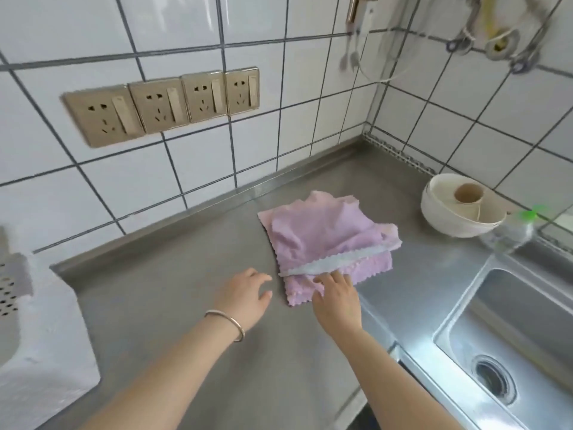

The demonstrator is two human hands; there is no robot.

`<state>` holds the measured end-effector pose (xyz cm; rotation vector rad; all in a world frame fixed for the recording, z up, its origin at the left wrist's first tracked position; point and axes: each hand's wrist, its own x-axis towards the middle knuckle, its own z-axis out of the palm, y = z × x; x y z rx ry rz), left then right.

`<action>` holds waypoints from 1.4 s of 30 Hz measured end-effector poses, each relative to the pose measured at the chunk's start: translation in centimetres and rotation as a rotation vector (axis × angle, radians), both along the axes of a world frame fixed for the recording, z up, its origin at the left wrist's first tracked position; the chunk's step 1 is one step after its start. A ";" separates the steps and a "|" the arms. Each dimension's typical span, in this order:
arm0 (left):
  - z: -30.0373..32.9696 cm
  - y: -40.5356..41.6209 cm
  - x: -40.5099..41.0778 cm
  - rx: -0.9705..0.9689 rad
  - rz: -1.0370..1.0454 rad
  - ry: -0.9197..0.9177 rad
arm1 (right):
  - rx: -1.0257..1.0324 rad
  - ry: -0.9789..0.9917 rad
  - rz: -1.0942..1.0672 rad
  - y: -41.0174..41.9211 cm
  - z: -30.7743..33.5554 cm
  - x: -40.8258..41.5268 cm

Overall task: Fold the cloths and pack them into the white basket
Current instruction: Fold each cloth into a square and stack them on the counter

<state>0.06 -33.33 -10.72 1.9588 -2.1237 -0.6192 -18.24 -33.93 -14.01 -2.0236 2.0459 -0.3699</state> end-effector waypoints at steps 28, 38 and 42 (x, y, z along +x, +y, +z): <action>6.1 -0.2 7.8 -0.522 0.656 0.067 | -0.492 0.026 0.472 -14.9 9.8 -0.8; 10.6 15.3 13.5 -0.732 0.479 -0.121 | -0.689 -0.245 0.681 -4.4 12.3 4.4; 4.2 20.8 12.8 -0.449 0.414 -0.097 | -0.462 -0.195 0.813 0.0 4.2 2.4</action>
